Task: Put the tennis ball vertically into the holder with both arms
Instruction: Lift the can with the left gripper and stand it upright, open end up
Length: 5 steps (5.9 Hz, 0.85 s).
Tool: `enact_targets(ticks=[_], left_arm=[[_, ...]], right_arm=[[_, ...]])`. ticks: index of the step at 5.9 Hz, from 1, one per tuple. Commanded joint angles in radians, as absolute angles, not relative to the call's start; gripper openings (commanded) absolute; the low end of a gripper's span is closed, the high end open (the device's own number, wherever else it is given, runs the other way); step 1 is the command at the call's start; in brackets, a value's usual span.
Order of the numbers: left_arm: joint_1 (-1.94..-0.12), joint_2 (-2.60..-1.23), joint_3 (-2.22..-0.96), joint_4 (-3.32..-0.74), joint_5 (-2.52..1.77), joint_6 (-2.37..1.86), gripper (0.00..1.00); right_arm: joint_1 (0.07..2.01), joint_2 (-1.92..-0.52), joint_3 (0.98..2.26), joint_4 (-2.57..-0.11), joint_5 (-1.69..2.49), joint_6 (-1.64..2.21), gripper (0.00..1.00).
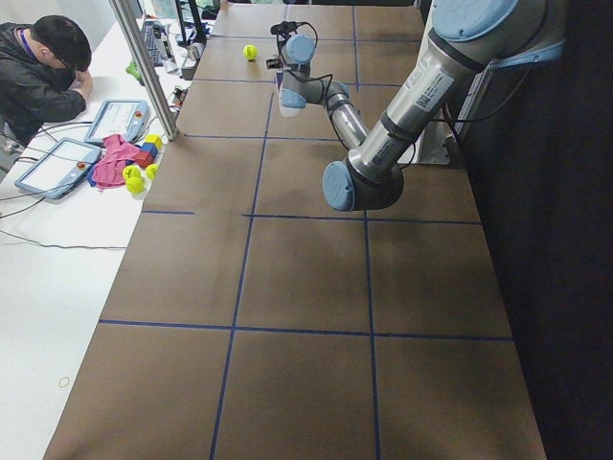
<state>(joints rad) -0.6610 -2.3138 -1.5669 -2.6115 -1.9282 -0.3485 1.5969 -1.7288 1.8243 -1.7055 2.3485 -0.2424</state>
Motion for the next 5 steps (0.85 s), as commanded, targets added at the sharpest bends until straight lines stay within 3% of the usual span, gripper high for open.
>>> enact_targets(ticks=[1, 3, 5], left_arm=[[-0.646, -2.266, -1.507, -2.876, -1.857, -0.364, 0.64], [-0.539, -2.267, -1.271, -3.228, -1.677, -0.361, 0.66], [-0.523, -2.267, -1.203, -3.292, -1.657, -0.356, 0.66]], right_arm=[[1.597, -1.729, 1.824, -1.706, 2.349, -0.242, 1.0], [1.597, -1.729, 1.824, -1.706, 2.349, -0.242, 1.0], [1.597, -1.729, 1.824, -1.706, 2.349, -0.242, 1.0]])
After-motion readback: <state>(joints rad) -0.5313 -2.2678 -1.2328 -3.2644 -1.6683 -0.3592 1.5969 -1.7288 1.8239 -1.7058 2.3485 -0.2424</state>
